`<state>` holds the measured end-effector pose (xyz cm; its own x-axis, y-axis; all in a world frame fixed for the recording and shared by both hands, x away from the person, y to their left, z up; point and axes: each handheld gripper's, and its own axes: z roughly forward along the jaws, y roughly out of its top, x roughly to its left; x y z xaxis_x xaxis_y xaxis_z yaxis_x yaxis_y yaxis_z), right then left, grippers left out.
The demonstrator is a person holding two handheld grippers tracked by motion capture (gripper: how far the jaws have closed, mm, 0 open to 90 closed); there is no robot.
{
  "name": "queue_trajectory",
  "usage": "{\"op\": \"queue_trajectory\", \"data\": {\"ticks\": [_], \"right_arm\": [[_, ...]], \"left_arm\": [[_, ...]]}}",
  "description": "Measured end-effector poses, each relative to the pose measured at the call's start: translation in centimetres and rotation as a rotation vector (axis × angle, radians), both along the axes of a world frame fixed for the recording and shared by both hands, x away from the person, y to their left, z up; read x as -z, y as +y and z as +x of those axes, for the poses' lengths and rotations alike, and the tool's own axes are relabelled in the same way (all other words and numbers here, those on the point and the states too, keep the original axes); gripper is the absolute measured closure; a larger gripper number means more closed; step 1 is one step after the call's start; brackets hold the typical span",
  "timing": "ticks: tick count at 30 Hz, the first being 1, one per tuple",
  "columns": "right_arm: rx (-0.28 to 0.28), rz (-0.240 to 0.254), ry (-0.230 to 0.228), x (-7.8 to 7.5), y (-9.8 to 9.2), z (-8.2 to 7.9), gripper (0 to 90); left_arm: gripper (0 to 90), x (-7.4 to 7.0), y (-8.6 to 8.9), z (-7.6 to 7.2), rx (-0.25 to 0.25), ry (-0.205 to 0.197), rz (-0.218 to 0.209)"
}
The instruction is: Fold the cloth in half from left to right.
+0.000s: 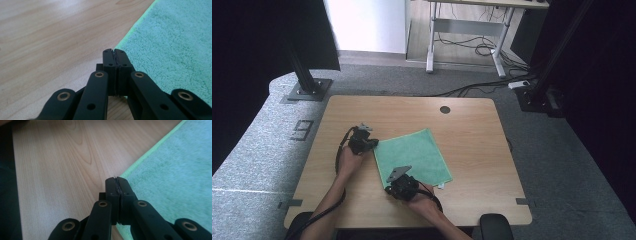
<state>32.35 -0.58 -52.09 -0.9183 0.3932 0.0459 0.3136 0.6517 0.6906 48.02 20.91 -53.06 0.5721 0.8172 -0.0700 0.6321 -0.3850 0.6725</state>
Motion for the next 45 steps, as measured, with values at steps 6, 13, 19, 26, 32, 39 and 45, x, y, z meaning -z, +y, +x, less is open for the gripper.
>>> {"op": "queue_trajectory", "data": {"ticks": [6, 13, 19, 26, 32, 39, 45], "right_arm": [[0.031, 0.036, -0.010, -1.2, -1.6, 0.3, 87.9], [0.070, 0.053, -0.023, -2.0, -3.5, 0.6, 87.9], [0.103, 0.054, -0.033, -2.3, -5.1, 0.8, 88.0], [0.148, 0.054, -0.039, -2.2, -7.3, 1.2, 87.9], [0.189, 0.059, -0.039, -2.1, -9.3, 1.6, 87.9], [0.228, 0.066, -0.044, -2.2, -11.3, 1.9, 87.9], [0.263, 0.069, -0.045, -2.4, -13.0, 2.1, 88.0]], "left_arm": [[88.1, -1.2, -0.7, 0.1, 0.013, -0.039, -0.011], [88.1, -2.8, -1.6, 0.5, 0.023, -0.080, -0.065], [88.1, -3.6, -3.6, 1.3, 0.055, -0.099, -0.065], [88.0, -3.7, -5.8, 2.2, 0.082, -0.108, -0.058], [88.0, -3.5, -7.5, 3.0, 0.102, -0.104, -0.055], [87.9, -3.3, -9.8, 3.8, 0.123, -0.106, -0.044], [87.9, -3.6, -11.4, 4.3, 0.144, -0.112, -0.039]]}}
